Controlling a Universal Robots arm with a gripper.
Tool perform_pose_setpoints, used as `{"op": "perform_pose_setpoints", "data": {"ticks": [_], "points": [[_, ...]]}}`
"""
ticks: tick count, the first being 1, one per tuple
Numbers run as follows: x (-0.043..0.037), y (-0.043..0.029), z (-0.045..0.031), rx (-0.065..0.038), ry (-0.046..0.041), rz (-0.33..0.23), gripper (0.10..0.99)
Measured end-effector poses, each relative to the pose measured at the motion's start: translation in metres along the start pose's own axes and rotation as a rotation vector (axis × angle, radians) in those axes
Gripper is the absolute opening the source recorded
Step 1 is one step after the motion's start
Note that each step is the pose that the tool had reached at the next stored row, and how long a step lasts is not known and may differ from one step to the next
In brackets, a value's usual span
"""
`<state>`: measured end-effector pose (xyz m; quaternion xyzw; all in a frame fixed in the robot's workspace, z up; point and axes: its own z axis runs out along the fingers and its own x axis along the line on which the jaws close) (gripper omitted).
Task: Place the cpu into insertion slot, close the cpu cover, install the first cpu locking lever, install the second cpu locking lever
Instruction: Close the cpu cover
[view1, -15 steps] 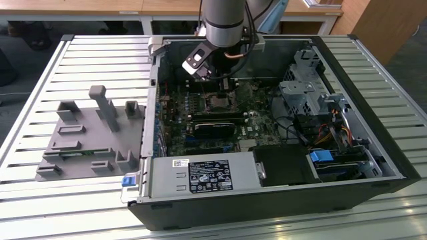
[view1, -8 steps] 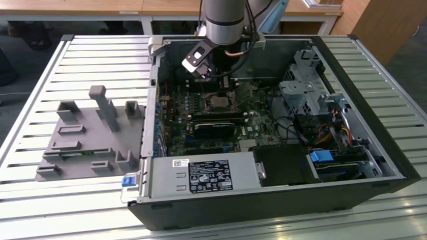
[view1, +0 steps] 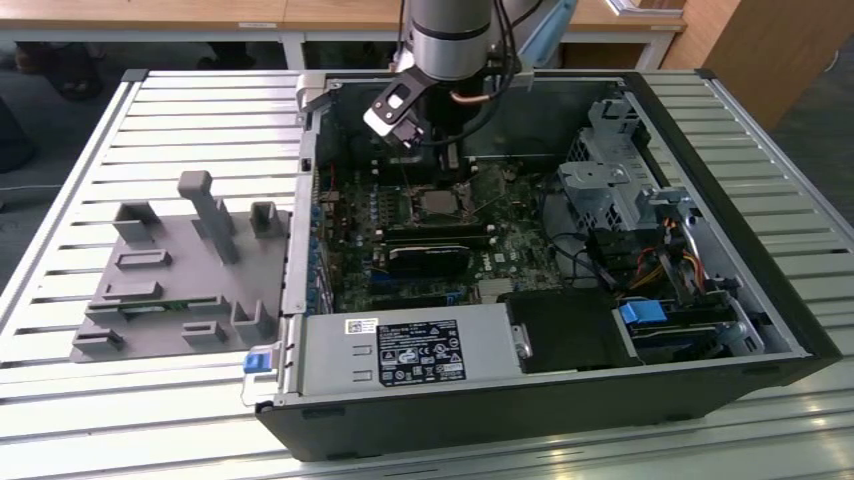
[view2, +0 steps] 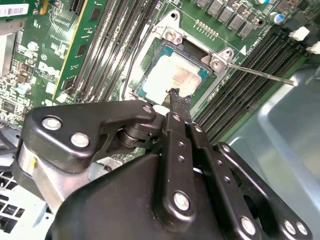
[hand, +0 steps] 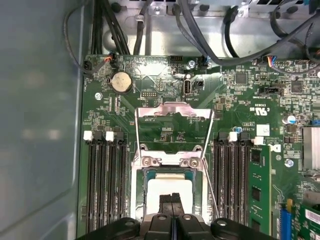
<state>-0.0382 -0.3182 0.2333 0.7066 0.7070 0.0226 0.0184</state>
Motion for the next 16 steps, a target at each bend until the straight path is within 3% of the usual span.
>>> {"op": "perform_pose_setpoints", "data": {"ticks": [6,13,16], "points": [[0.0001,0.0007,-0.0125,0.002,0.0026,0.0,0.106],[0.0002,0.0022,-0.0364,0.003,0.01,0.0,0.106],[-0.0009,0.0023,-0.0385,0.004,0.0115,0.001,0.106]]}}
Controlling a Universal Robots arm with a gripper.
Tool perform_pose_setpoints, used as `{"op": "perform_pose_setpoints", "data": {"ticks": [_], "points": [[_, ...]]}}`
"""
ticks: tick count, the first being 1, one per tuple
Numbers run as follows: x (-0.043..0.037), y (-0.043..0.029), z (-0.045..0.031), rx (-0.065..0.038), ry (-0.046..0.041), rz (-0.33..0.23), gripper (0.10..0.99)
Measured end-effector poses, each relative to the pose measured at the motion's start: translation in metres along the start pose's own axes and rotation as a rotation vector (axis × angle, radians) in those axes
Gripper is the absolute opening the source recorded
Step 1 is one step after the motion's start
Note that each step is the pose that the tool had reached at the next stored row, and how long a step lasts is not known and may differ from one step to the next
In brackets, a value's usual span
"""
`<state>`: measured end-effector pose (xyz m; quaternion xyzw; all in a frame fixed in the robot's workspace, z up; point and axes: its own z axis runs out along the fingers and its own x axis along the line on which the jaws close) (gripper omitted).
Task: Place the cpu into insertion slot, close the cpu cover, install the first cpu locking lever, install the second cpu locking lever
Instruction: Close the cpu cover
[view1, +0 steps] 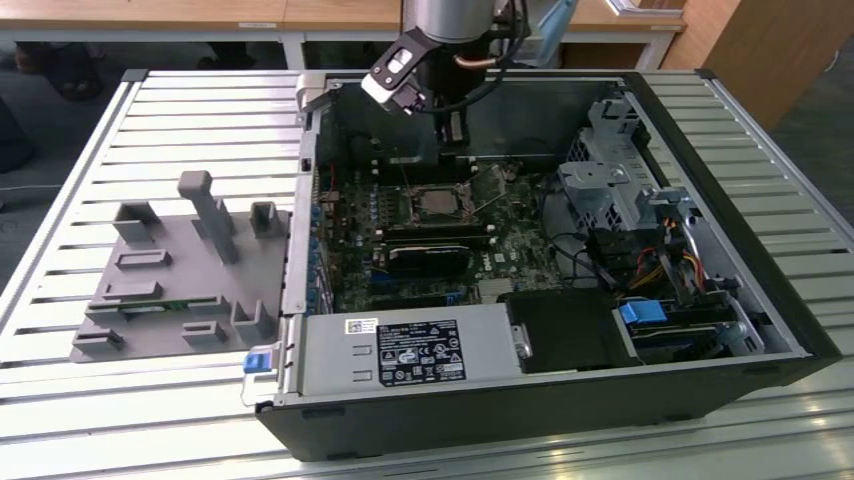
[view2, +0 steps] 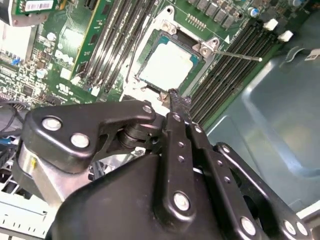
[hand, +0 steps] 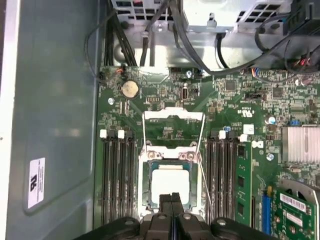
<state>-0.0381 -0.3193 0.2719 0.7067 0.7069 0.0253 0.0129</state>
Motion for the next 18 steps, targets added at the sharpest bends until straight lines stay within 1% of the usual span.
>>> {"op": "perform_pose_setpoints", "data": {"ticks": [2,6,8,15,18], "points": [[-0.0023,0.0,-0.0001,0.0,-0.0001,0.0,0.106],[-0.0095,0.0,-0.0002,0.0,-0.0001,0.0,0.106],[-0.0108,0.0017,-0.0001,0.001,0.0,0.0,0.106],[-0.0109,0.0241,0.0017,0.007,0.0001,0.0,0.106],[-0.0109,0.031,0.0036,0.008,0.0,0.0,0.106]]}}
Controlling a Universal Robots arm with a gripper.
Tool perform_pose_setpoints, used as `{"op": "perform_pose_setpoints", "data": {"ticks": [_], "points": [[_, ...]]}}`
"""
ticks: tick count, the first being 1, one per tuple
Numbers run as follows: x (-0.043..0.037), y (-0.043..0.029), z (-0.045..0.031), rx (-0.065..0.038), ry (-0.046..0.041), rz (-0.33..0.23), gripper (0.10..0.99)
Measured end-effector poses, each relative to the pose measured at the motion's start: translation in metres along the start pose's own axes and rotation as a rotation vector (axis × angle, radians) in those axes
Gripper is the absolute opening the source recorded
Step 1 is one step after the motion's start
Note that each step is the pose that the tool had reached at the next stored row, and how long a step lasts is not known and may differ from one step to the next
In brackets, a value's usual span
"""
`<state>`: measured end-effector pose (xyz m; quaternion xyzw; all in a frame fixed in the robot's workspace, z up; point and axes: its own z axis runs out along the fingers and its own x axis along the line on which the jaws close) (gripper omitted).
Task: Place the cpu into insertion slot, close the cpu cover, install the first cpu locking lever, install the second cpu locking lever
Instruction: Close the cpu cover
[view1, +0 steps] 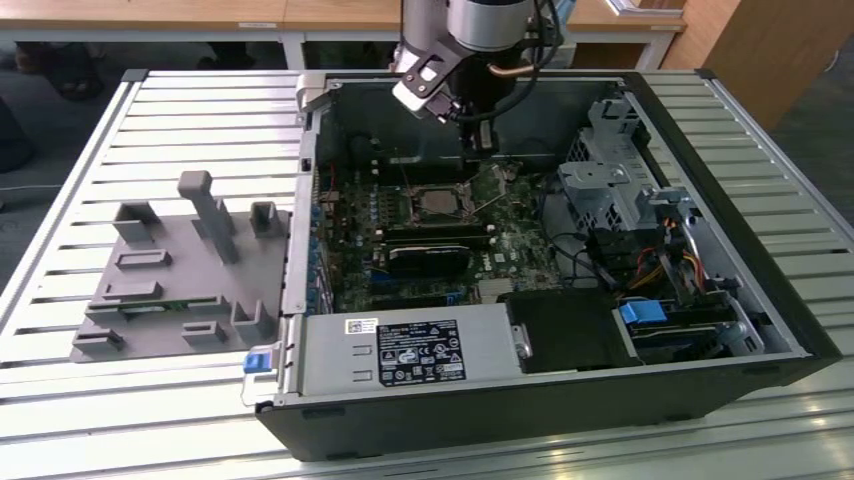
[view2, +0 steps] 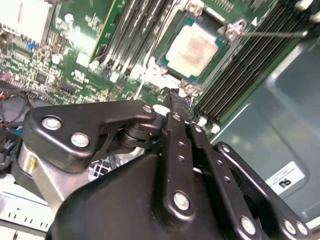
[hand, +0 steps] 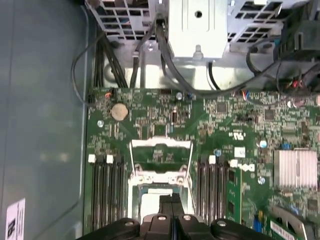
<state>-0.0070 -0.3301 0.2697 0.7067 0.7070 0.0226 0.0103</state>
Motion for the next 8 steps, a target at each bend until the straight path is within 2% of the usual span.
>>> {"op": "perform_pose_setpoints", "data": {"ticks": [8], "points": [[0.001,0.0119,0.0043,0.001,0.0004,-0.01,0.106]]}}
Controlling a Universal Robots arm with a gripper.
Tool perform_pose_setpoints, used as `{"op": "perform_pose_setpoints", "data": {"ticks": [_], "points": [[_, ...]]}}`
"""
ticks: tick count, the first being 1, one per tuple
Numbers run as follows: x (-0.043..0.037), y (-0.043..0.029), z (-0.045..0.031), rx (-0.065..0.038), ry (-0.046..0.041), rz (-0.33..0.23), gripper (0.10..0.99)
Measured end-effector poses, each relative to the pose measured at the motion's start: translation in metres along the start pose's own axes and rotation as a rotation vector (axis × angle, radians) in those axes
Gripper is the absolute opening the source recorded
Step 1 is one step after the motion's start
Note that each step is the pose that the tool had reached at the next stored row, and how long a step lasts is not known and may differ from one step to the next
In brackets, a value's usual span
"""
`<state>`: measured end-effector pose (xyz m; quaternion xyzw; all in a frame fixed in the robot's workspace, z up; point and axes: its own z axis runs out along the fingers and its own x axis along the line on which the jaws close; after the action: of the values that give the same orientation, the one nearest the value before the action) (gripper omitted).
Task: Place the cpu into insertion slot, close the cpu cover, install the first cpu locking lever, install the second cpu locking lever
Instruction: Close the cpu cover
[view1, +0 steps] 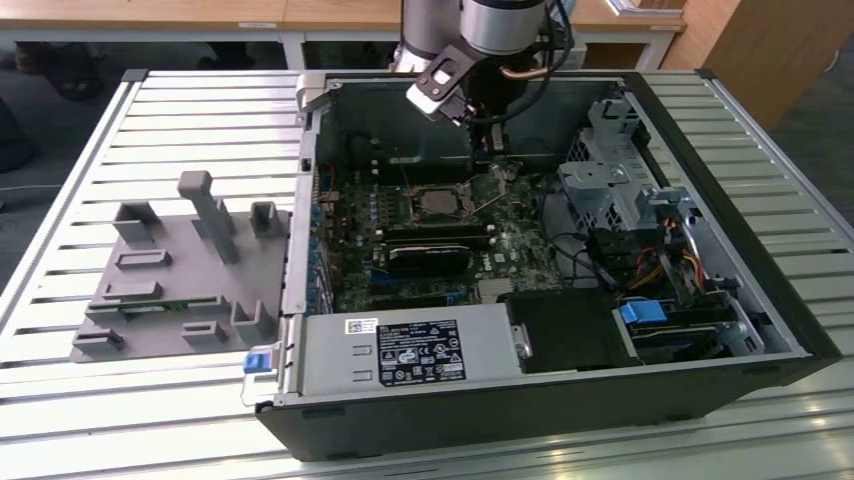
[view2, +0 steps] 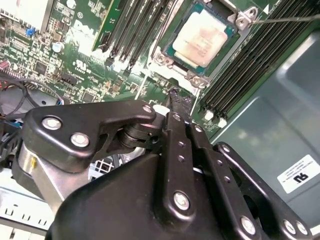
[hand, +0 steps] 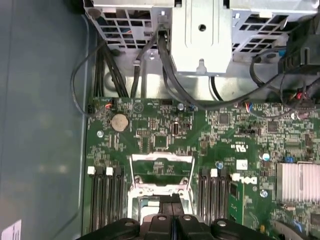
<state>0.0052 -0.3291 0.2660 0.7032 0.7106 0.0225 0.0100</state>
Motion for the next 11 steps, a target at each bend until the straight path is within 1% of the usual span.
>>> {"op": "perform_pose_setpoints", "data": {"ticks": [6,11], "points": [[0.0017,0.009,0.0015,0.001,0.0,0.0,0.106],[0.0025,0.0149,0.0021,0.001,-0.0003,0.0,0.106]]}}
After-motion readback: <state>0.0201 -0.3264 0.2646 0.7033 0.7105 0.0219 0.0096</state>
